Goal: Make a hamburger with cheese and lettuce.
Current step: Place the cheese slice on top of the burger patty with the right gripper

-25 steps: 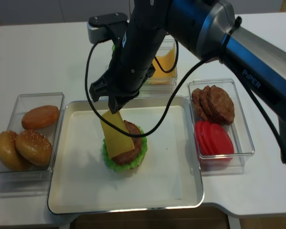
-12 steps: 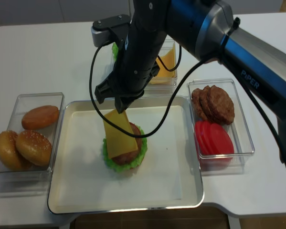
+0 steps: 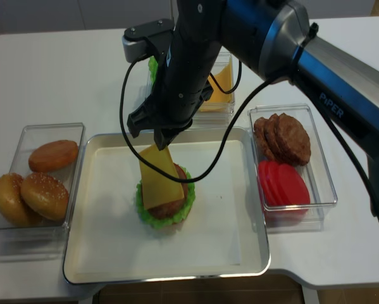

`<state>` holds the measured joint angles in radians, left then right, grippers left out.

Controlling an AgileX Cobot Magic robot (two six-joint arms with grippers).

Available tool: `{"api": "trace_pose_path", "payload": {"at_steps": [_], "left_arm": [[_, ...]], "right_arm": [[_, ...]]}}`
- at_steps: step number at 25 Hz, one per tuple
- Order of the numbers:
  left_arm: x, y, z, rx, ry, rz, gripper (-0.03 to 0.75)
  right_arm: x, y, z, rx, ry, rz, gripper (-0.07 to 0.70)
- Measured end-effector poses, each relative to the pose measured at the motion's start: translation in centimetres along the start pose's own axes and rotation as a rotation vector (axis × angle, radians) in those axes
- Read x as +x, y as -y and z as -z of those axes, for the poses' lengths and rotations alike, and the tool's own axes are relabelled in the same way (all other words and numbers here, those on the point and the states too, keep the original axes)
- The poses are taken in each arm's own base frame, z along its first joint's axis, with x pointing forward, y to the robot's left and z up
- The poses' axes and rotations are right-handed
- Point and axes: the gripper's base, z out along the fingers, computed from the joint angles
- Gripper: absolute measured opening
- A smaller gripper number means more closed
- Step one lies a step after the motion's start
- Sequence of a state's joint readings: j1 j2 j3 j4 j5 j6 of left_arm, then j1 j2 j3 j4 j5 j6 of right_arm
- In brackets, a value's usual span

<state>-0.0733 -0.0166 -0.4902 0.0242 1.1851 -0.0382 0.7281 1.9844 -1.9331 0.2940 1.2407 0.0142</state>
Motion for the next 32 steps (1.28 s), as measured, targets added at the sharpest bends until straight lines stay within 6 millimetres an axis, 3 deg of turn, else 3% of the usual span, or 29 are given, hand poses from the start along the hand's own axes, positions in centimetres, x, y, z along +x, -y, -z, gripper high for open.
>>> {"api": "trace_pose_path", "payload": {"at_steps": [10, 17, 32], "left_arm": [[0.0, 0.0, 0.0, 0.0, 0.0, 0.0, 0.484], [0.0, 0.0, 0.0, 0.0, 0.0, 0.0, 0.484], [0.0, 0.0, 0.0, 0.0, 0.0, 0.0, 0.484]], "right_arm": [[0.0, 0.1, -0.2, 0.002, -0.005, -0.003, 0.048], [-0.1, 0.4, -1.5, 0.007, -0.031, -0.012, 0.048], [-0.1, 0.5, -1.5, 0.017, -0.032, -0.014, 0.066]]}}
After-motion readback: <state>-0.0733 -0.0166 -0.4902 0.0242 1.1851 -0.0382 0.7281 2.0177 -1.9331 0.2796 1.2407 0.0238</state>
